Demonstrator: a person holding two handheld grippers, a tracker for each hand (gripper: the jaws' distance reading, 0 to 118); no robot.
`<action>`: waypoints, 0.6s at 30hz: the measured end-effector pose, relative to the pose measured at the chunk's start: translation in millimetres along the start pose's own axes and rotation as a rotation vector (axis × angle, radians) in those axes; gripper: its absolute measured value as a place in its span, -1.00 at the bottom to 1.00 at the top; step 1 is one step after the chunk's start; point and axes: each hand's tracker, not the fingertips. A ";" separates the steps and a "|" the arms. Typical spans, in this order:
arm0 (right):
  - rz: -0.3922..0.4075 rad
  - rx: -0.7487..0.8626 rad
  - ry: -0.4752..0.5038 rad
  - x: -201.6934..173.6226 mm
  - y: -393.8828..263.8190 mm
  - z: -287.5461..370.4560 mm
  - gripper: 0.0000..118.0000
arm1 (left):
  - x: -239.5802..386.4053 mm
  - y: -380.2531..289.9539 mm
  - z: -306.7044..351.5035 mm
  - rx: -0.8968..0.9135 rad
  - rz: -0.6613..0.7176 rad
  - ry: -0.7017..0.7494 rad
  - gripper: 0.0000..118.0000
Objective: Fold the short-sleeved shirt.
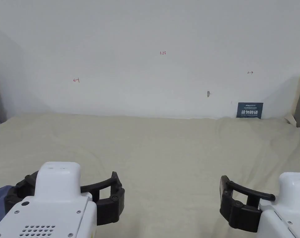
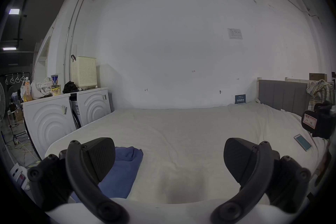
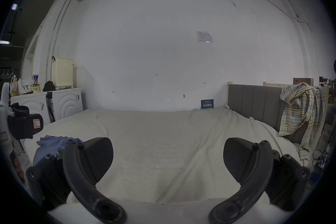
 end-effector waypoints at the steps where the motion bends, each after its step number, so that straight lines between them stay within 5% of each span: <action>1: 0.007 0.003 -0.007 -1.4 2.7 1.2 1.00 | -0.1 0.5 0.1 0.003 0.004 -0.003 1.00; 6: 0.180 0.039 -0.089 -20.0 10.8 2.8 1.00 | -5.2 2.0 -1.5 0.001 0.171 -0.094 1.00; 9: 0.435 0.068 -0.152 -45.6 6.8 4.0 1.00 | -16.6 -5.9 -5.3 0.010 0.442 -0.237 1.00; 14: 0.992 0.066 -0.210 -88.6 -21.8 -0.6 1.00 | -41.3 -50.2 -32.7 -0.057 0.990 -0.533 1.00; 16: 1.124 0.087 -0.218 -96.1 -35.4 -2.0 1.00 | -45.4 -69.7 -40.0 -0.096 1.100 -0.532 1.00; 18: 1.138 0.057 -0.162 -98.7 -41.5 -2.3 1.00 | -47.2 -83.8 -43.9 -0.141 1.132 -0.468 1.00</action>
